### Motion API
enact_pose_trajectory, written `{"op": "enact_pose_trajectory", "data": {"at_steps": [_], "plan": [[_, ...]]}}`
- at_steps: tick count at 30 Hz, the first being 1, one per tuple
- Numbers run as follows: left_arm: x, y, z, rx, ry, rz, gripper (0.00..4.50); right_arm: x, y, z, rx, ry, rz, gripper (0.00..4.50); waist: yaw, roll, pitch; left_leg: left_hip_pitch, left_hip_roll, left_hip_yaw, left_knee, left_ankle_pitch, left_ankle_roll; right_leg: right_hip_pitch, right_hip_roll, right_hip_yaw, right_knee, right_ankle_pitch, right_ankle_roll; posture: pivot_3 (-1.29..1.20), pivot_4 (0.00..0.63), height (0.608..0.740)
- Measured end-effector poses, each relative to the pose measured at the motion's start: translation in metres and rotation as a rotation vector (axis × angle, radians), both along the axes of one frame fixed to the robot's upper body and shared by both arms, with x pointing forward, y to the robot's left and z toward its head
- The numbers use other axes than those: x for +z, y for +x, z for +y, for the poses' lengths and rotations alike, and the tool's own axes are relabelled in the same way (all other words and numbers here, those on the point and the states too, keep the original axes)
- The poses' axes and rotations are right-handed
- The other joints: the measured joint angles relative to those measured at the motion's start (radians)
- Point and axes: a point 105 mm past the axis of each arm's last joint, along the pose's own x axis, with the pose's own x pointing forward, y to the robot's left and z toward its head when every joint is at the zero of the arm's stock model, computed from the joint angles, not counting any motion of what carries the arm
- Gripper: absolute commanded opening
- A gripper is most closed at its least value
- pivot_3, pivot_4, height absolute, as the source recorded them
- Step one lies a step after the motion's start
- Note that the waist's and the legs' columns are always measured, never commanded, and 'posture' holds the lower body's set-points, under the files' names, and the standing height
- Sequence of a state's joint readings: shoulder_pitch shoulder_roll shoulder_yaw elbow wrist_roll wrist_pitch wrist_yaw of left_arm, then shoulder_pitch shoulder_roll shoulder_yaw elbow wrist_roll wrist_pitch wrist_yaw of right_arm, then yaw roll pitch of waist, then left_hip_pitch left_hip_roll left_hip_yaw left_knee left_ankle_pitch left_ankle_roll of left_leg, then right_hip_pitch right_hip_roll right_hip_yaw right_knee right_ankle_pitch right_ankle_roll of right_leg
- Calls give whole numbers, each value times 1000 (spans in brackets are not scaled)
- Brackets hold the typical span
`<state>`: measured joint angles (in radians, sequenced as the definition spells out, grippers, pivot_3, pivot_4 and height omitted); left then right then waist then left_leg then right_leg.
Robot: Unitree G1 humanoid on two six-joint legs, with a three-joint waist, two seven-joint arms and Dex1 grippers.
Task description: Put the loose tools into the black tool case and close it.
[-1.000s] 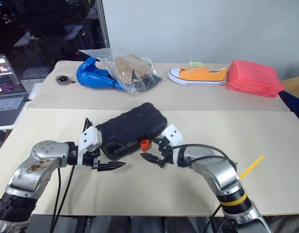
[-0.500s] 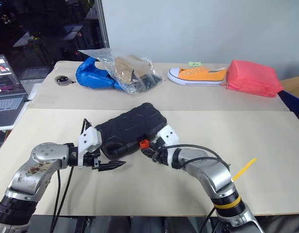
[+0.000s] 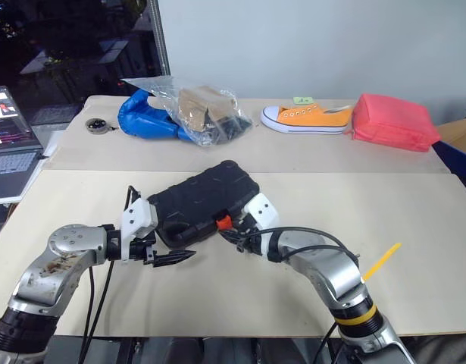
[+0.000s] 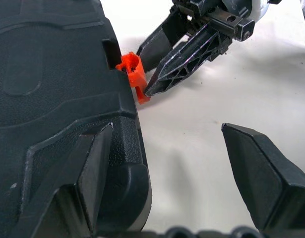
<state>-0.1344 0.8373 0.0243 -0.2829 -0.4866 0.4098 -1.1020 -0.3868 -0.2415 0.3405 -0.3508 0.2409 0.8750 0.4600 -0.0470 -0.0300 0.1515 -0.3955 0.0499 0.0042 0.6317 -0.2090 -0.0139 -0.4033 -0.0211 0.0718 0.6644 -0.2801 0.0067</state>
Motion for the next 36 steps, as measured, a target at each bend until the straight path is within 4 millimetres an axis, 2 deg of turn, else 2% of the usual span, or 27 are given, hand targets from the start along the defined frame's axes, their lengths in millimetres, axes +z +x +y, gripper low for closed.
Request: {"op": "enact_pose_trajectory", "data": {"at_steps": [10,11,13,14,17,20,22,26,32,36], "plan": [[-1,2,1,15,6,-3,3763,1,13,8,13,1,-1,1134,-7,0,0,1,0,-1,0,0,0,0,1,1,0,0,0,0,150,740],[-1,2,1,17,7,-3,3763,0,14,9,13,3,4,2140,-8,0,0,2,0,-1,0,0,0,1,1,1,0,0,0,0,150,740],[-2,2,1,18,6,-3,3763,0,13,9,29,4,11,2667,-9,0,0,3,0,-1,0,0,1,2,1,1,0,0,0,0,150,740],[-2,2,1,19,5,-2,3763,-1,12,7,38,-1,13,2890,-10,0,0,3,0,-1,0,0,1,2,1,1,0,0,0,0,150,740],[-2,2,-1,19,-2,-5,3763,3,8,0,69,-20,-9,2890,-7,0,0,3,0,-1,0,0,1,2,1,1,0,0,1,0,150,740],[-2,1,-1,18,-4,-5,3763,11,6,-17,82,-51,-44,2168,-1,0,0,3,0,-1,-1,0,1,2,0,1,-1,-1,1,0,150,740],[-2,1,-1,20,-5,-5,3763,11,6,-27,74,-67,-44,1468,0,0,0,3,0,-1,-2,0,0,2,1,1,-1,-1,1,0,150,740],[-2,2,-1,24,-6,-4,3763,6,3,-25,97,-57,-8,42,-2,0,0,4,0,-1,-3,0,1,2,1,1,0,-1,2,0,150,740],[-1,5,-1,25,-8,-2,3763,-5,11,-1,111,-38,54,42,-1,0,0,4,0,-1,-2,1,0,2,1,1,0,-1,2,0,150,740],[-1,6,0,30,-7,-3,3763,-13,21,5,88,-47,89,42,-3,0,0,4,0,-1,-2,1,0,2,1,2,0,-1,2,0,150,740]]}}
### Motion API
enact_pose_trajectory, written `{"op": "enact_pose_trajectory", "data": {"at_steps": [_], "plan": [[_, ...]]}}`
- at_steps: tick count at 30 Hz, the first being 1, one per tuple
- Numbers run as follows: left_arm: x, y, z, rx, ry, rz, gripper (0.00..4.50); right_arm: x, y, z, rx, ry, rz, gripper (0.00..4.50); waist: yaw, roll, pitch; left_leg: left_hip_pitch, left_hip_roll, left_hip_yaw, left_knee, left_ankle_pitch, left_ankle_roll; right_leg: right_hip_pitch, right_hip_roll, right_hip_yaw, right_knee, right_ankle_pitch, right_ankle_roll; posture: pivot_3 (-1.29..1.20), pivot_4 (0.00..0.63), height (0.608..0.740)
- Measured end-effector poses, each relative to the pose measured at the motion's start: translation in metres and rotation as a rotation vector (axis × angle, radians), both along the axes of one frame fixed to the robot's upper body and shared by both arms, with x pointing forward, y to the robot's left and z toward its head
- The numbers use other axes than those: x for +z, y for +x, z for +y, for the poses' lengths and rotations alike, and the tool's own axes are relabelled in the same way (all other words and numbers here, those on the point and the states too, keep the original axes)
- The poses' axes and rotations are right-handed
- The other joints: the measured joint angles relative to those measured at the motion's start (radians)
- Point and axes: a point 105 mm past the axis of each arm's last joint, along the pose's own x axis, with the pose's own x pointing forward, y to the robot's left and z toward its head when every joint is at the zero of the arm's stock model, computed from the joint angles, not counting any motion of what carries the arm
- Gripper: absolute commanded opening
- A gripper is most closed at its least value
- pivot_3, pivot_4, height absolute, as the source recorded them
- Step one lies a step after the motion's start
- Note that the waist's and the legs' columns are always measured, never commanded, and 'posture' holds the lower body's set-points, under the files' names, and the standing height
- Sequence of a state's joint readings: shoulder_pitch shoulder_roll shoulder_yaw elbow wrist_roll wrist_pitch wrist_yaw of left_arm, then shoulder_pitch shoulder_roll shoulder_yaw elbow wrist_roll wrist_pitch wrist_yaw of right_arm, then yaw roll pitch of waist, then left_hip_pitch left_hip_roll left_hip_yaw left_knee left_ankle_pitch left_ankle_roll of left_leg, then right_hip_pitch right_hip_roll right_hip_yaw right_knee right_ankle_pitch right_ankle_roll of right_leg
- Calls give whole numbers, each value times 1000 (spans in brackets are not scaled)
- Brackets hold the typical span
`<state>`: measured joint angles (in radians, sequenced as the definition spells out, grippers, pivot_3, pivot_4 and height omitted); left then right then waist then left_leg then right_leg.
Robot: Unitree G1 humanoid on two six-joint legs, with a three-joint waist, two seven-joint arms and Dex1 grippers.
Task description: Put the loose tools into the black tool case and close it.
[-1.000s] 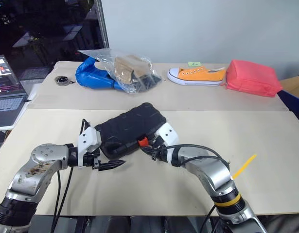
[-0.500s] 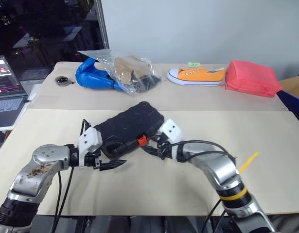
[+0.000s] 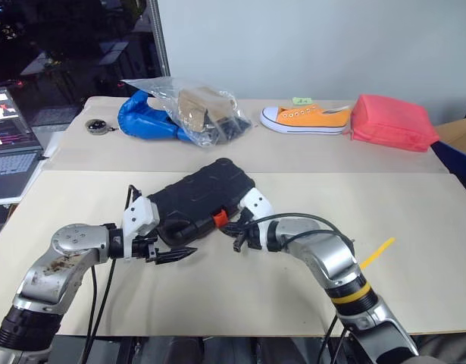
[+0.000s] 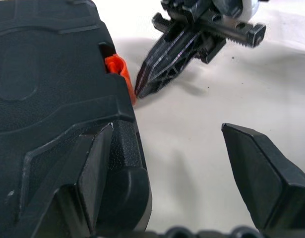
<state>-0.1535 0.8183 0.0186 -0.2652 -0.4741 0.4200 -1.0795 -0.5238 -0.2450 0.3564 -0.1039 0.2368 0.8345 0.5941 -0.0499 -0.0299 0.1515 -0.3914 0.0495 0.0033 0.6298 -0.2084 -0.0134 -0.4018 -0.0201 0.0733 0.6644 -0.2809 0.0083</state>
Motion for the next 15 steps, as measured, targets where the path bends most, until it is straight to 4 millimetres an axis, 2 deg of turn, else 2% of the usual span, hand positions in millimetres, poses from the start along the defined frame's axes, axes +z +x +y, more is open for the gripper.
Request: {"op": "enact_pose_trajectory", "data": {"at_steps": [8,12,15], "plan": [[0,1,-1,9,-5,-3,3763,-6,5,-1,-7,21,-9,42,-3,0,0,-1,0,0,-1,0,0,-1,0,0,0,2,-3,0,150,740],[-1,1,-2,13,-9,-3,3763,2,-17,-16,75,77,-23,42,-1,0,0,-4,0,0,-1,0,0,-2,0,-1,-2,2,-3,0,150,740],[-1,2,-2,20,-11,-4,3763,10,-24,-26,100,107,-29,42,-2,0,0,-3,0,0,-1,0,0,-1,-1,0,-1,2,-3,0,150,740]]}}
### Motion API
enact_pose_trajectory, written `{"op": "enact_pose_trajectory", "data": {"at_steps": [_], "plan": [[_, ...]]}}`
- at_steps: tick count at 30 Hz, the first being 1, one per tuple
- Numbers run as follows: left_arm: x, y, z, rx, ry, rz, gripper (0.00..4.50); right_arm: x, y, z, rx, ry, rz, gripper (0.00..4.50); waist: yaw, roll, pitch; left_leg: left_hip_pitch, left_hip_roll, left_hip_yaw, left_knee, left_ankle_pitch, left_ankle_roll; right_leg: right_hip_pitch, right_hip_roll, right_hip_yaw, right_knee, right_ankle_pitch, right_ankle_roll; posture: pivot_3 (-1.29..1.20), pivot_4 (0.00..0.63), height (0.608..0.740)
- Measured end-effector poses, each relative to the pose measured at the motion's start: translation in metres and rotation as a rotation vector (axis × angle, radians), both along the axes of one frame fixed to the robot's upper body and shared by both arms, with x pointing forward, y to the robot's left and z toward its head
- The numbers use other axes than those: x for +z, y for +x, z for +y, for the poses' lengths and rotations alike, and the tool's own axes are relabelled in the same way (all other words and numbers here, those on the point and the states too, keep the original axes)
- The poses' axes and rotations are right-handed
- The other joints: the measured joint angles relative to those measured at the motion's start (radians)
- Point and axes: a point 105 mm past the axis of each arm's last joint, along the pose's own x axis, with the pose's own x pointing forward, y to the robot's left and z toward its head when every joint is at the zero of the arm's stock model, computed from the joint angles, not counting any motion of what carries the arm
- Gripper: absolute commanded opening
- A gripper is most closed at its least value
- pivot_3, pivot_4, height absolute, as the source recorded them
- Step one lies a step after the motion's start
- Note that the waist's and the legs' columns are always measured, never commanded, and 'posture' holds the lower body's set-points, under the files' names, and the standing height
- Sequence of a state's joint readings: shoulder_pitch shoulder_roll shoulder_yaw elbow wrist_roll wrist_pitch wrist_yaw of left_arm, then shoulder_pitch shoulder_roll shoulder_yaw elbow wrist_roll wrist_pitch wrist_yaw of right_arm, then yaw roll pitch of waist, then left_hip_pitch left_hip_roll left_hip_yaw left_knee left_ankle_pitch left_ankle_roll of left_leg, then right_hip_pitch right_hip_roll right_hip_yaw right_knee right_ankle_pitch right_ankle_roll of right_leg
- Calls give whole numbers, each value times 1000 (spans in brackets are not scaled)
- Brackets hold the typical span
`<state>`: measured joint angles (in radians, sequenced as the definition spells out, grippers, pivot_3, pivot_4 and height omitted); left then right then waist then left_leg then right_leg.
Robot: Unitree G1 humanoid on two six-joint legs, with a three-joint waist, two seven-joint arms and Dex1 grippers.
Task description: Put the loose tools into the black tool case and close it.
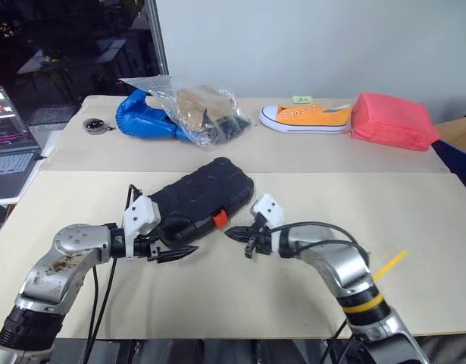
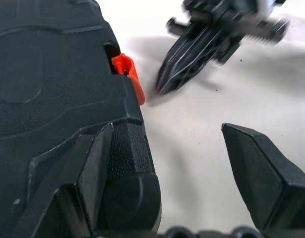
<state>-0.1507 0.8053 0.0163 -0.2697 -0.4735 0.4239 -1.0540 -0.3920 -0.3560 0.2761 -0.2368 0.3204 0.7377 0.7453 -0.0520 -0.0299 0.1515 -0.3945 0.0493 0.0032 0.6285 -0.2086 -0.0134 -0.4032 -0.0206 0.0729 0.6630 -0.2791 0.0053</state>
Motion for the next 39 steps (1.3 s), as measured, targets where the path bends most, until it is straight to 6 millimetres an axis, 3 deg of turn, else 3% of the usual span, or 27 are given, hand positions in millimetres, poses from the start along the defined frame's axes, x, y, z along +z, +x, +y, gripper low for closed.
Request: {"op": "enact_pose_trajectory", "data": {"at_steps": [3,8,14,25,33,39], "plan": [[-1,1,1,11,0,1,3763,6,1,0,-9,38,-12,42,-2,0,0,2,0,0,0,0,0,1,1,0,1,-3,4,0,150,740],[-1,1,1,18,0,3,3763,20,15,22,-52,126,-57,42,-7,0,0,3,0,0,0,0,0,1,1,0,1,-2,4,0,150,740],[0,0,1,13,1,2,3763,21,23,27,-89,148,-95,42,-4,0,0,2,0,0,0,0,0,1,-1,0,0,1,-1,0,150,740],[-1,-1,2,23,1,2,3763,33,4,15,-11,186,-96,42,-8,0,0,2,0,0,0,0,0,1,0,0,1,0,0,0,150,740],[-1,-1,3,25,4,3,3763,0,8,13,-23,25,-58,42,-10,0,0,2,0,0,0,0,0,1,0,0,1,-1,1,0,150,740],[0,-1,4,27,7,3,3763,-5,21,25,-40,8,-88,42,-13,0,0,2,0,0,0,0,0,1,0,0,1,0,1,0,150,740]]}}
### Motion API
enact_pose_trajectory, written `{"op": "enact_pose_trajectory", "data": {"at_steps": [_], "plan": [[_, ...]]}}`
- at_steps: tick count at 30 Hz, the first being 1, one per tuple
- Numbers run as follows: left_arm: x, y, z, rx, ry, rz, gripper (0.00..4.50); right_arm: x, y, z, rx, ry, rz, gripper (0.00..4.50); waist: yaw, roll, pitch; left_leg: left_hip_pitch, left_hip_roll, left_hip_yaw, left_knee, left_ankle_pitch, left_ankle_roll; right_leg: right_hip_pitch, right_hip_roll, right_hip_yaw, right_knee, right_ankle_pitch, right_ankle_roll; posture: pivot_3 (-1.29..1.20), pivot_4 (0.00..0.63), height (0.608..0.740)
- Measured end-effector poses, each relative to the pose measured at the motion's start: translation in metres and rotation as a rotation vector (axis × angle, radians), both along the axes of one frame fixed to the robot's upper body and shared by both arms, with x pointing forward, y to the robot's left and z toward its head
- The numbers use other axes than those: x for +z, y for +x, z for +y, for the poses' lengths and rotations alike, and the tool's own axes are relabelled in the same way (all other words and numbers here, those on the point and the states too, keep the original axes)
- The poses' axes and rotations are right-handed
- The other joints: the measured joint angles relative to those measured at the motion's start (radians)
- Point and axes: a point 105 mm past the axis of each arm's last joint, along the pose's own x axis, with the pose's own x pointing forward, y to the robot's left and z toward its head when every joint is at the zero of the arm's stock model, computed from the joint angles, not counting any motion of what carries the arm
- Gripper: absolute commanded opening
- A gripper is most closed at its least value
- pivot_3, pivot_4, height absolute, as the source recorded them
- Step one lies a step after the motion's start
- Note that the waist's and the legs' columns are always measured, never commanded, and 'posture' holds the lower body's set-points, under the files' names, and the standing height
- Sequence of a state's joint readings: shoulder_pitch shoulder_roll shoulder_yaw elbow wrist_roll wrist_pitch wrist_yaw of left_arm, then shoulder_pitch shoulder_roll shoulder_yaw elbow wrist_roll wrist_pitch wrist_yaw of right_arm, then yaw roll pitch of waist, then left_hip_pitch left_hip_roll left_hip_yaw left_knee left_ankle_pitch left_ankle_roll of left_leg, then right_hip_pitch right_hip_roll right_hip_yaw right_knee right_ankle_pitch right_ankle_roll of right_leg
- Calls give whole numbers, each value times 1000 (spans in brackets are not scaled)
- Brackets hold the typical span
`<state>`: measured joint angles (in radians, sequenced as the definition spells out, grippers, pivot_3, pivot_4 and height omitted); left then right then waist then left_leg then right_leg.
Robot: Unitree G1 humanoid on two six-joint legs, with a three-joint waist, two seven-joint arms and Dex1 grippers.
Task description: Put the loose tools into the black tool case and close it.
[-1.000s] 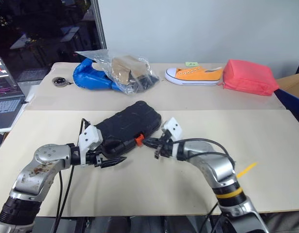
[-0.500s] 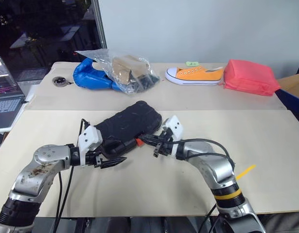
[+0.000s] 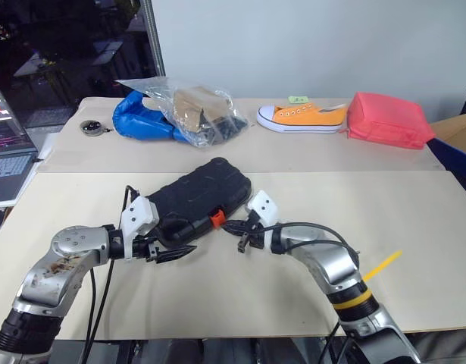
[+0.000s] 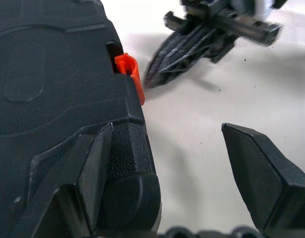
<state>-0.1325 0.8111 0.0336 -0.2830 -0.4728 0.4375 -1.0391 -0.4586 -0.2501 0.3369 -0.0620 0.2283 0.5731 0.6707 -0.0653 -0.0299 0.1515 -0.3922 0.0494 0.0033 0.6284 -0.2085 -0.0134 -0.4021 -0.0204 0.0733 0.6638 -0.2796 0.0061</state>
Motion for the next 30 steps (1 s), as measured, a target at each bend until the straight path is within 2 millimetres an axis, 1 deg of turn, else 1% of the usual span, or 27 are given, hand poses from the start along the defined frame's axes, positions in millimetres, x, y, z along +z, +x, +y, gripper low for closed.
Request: {"op": "enact_pose_trajectory", "data": {"at_steps": [5,9,12,14,19,24,30], "plan": [[0,1,2,9,1,3,3763,-1,5,5,-4,8,-9,42,-6,0,0,1,0,0,0,0,0,0,1,1,1,0,1,0,150,740],[0,1,1,6,1,2,3763,0,3,0,-6,23,-12,42,-4,0,0,1,0,0,0,0,0,0,1,1,1,0,0,0,150,740],[0,-1,0,1,1,0,3763,12,-1,-3,-2,98,-18,42,-3,0,0,0,0,0,0,0,0,0,1,1,0,0,0,0,150,740],[0,-1,0,1,1,0,3763,17,0,-5,-10,130,-22,42,-3,0,0,0,0,0,0,0,0,0,0,1,0,1,-1,0,150,740],[0,0,1,6,1,0,3763,22,5,3,-25,152,-26,42,-5,0,0,1,0,0,0,0,0,0,0,1,0,1,-1,0,150,740],[-1,0,2,9,1,1,3763,24,12,4,-48,144,-61,42,-6,0,0,2,0,0,0,0,0,0,1,1,1,0,-1,0,150,740],[-1,-1,2,10,1,1,3763,25,12,7,-48,141,-85,42,-6,0,0,2,0,0,0,0,0,0,1,1,0,0,-1,0,150,740]]}}
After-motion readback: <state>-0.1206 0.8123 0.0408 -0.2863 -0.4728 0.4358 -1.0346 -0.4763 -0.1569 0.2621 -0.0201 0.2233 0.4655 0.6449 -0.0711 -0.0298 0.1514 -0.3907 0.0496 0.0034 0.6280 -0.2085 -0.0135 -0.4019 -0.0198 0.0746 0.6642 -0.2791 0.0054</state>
